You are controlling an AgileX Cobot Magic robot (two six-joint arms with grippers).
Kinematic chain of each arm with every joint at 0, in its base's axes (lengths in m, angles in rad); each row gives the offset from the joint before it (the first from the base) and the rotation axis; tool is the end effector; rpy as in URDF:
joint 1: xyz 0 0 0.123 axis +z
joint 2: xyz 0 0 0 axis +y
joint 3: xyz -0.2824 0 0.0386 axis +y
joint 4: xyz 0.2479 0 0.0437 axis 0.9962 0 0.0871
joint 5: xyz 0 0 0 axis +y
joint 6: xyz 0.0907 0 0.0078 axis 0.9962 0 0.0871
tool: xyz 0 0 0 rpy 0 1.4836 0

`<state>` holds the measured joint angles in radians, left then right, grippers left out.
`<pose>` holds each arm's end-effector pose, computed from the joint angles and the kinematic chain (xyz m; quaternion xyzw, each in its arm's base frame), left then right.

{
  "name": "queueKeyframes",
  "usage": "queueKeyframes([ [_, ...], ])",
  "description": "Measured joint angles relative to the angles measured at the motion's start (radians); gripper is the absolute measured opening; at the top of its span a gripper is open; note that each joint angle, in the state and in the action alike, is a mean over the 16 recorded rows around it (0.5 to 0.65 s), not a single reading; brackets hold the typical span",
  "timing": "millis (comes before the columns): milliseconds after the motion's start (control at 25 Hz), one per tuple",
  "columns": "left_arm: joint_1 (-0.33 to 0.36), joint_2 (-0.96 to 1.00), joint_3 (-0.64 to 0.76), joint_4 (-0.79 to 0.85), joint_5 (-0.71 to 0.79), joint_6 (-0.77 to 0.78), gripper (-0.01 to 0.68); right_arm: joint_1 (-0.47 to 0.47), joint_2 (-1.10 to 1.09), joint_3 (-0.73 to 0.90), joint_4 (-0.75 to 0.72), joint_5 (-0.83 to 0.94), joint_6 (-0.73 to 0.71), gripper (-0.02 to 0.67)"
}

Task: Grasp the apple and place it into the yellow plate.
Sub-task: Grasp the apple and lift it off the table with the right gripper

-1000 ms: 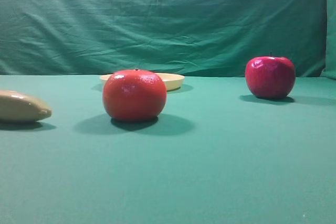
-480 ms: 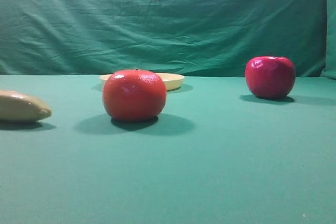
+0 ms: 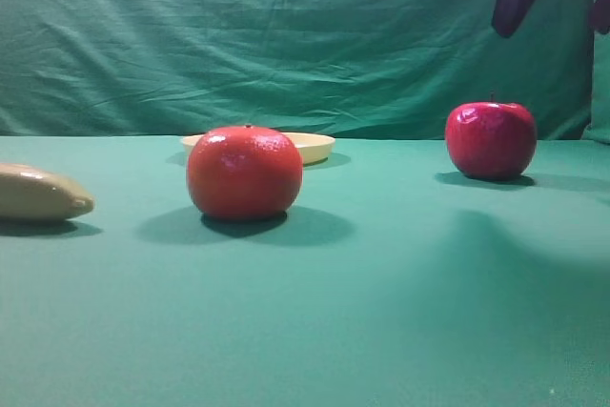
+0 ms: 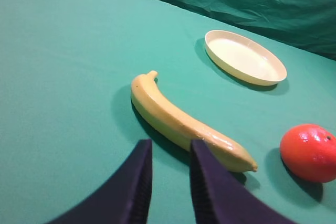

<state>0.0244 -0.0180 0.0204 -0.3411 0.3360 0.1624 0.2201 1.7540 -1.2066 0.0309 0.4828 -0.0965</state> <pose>0.0532 -0.0088 0.1786 -0.0384 0.7832 -0.0855 0.6147 0.3678 0.0836 0.2282 -0.1393 0.9408 0.0301 0.3075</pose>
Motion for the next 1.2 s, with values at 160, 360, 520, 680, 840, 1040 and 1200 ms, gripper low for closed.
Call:
queueKeyframes([
  [160,0.0,0.0,0.0,0.0,0.0,0.0,0.157,0.008,0.089,-0.056,0.011,-0.001,-0.001,0.646],
  [360,0.0,0.0,0.0,0.0,0.0,0.0,0.157,0.018,0.179,-0.112,0.02,-0.001,-0.002,0.611],
  [520,0.0,0.0,0.0,0.0,0.0,0.0,0.157,0.024,0.226,-0.157,0.021,0.014,-0.003,0.581],
  [680,0.0,0.0,0.0,0.0,0.0,0.0,0.157,0.028,0.249,-0.22,0.028,0.039,-0.003,0.551],
  [840,0.0,0.0,0.0,0.0,0.0,0.0,0.157,0.044,0.254,-0.298,0.045,0.052,-0.003,0.526],
  [1040,0.0,0.0,0.0,0.0,0.0,0.0,0.157,0.098,0.266,-0.396,0.069,0.01,-0.014,0.526],
  [1200,0.0,0.0,0.0,0.0,0.0,0.0,0.157,0.165,0.296,-0.456,0.088,-0.069,-0.039,0.526],
])
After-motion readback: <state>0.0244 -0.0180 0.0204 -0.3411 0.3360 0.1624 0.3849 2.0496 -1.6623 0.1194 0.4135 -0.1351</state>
